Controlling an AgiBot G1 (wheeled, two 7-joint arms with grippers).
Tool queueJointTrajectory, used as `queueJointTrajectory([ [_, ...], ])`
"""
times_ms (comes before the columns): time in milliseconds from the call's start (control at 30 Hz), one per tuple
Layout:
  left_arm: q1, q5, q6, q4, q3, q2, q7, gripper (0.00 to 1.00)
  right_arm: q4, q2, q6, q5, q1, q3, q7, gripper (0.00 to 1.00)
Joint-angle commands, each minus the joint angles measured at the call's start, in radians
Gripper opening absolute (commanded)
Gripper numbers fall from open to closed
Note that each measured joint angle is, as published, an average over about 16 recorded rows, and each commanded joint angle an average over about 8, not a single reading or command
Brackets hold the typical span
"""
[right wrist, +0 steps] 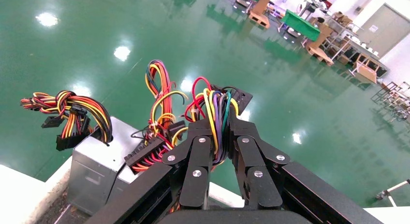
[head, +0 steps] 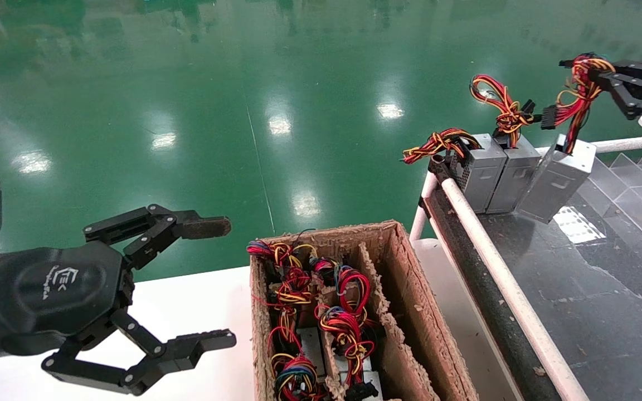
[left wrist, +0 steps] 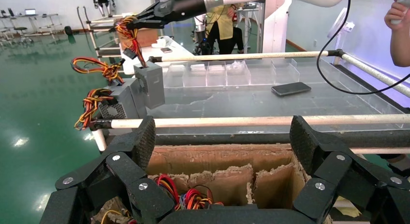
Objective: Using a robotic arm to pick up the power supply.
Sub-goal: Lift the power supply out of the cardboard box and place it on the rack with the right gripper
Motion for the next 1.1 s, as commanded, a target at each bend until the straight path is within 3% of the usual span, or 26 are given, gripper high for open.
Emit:
queueJointTrajectory([
  [33, 0.000, 0.000, 0.000, 0.000, 0.000, 0.000, 0.000, 1.00, -0.014, -0.013, 0.006, -0.006, 0.012, -0.003, -0.007, 0.00],
  [1100, 0.000, 0.000, 0.000, 0.000, 0.000, 0.000, 0.000, 1.00, -0.228, -0.173, 0.138, -0.037, 0.112, -0.018, -0.118, 0.00],
])
